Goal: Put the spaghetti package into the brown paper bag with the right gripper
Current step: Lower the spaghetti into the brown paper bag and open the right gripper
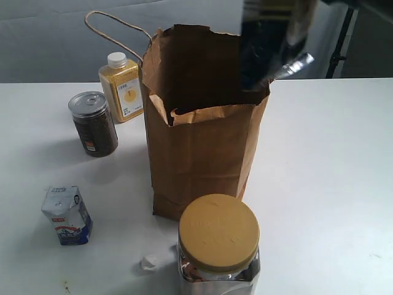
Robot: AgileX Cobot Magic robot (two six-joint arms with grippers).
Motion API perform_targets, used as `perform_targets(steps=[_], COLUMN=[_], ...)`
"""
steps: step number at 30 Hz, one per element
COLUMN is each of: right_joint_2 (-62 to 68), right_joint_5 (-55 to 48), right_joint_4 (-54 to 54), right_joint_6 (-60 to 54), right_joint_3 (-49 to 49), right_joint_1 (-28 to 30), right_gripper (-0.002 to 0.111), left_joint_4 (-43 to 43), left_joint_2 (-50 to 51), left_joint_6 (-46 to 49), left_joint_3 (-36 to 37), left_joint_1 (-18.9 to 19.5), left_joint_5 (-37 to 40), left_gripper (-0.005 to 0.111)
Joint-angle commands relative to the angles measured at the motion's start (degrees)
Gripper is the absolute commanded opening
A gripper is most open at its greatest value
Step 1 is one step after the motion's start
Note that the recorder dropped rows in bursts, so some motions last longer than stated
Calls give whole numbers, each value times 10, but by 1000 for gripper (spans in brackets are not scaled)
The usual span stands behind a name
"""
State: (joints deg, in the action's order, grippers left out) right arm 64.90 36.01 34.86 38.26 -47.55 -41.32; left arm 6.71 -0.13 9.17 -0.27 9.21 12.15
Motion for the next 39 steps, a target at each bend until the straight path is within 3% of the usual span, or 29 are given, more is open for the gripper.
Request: perform_targets(steps=[1,8,14,23,33,39], right_joint_2=[80,228,244,244,244,244], right_joint_5=[26,14,-78,-72,-72,-79], right_joint_4=[-11,-36,-38,-38,-38,-38], right_joint_6=[3,-7,-7,-7,-6,-6], right_joint_3=[-84,-145,-145,-145,-145,-145], right_joint_1=[-14,-14,-14,-16,-16,-16], right_gripper=[0,0,0,1,50,53], left_joint_4=[-2,-2,-2,-2,-2,-2], left_joint_2=[1,1,1,1,1,1], left_joint_6=[-2,-2,-2,-2,-2,-2], left_joint_3=[3,3,3,3,3,3], left_joint_1=[-1,-1,-1,-1,-1,-1], left_joint_5=[-1,-1,-1,-1,-1,-1], left_gripper=[0,0,0,0,0,0])
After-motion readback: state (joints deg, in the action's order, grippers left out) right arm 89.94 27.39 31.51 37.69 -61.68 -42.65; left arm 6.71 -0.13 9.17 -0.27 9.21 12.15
